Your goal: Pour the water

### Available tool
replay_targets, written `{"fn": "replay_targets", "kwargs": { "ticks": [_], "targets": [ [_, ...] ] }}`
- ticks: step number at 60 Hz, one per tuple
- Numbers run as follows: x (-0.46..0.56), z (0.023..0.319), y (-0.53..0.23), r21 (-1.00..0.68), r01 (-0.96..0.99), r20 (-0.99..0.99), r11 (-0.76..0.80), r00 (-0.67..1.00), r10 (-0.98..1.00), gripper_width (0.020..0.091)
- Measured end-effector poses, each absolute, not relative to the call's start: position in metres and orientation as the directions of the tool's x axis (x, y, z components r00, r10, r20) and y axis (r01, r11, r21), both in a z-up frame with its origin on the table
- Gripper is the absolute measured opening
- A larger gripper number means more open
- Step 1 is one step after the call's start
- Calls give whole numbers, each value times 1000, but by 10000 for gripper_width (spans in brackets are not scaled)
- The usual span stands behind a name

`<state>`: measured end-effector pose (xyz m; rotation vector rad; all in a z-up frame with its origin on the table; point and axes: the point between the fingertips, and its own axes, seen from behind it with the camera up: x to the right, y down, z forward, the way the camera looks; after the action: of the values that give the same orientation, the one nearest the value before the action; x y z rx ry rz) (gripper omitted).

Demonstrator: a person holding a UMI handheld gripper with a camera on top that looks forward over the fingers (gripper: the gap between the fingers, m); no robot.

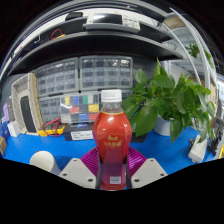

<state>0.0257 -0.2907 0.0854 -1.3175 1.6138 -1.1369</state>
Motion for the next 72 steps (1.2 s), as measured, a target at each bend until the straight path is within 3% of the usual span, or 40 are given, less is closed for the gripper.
{"fn": "replay_targets", "kwargs": {
  "ticks": [10, 16, 18, 36, 61, 72],
  "targets": [
    [19, 84, -292, -942, -325, -21, 86, -200, -980, 478],
    [8, 75, -291, -928, -362, -9, 87, -211, -977, 734],
    [2, 72, -293, -923, -376, 3, 84, -224, -975, 761],
    [-94, 72, -251, -883, -458, 19, 103, -253, -967, 761],
    [-186, 159, -107, -906, -423, 37, -5, -67, -997, 770],
    [-206, 179, -64, -917, -398, 32, -29, -2, -999, 771]
  ]
}}
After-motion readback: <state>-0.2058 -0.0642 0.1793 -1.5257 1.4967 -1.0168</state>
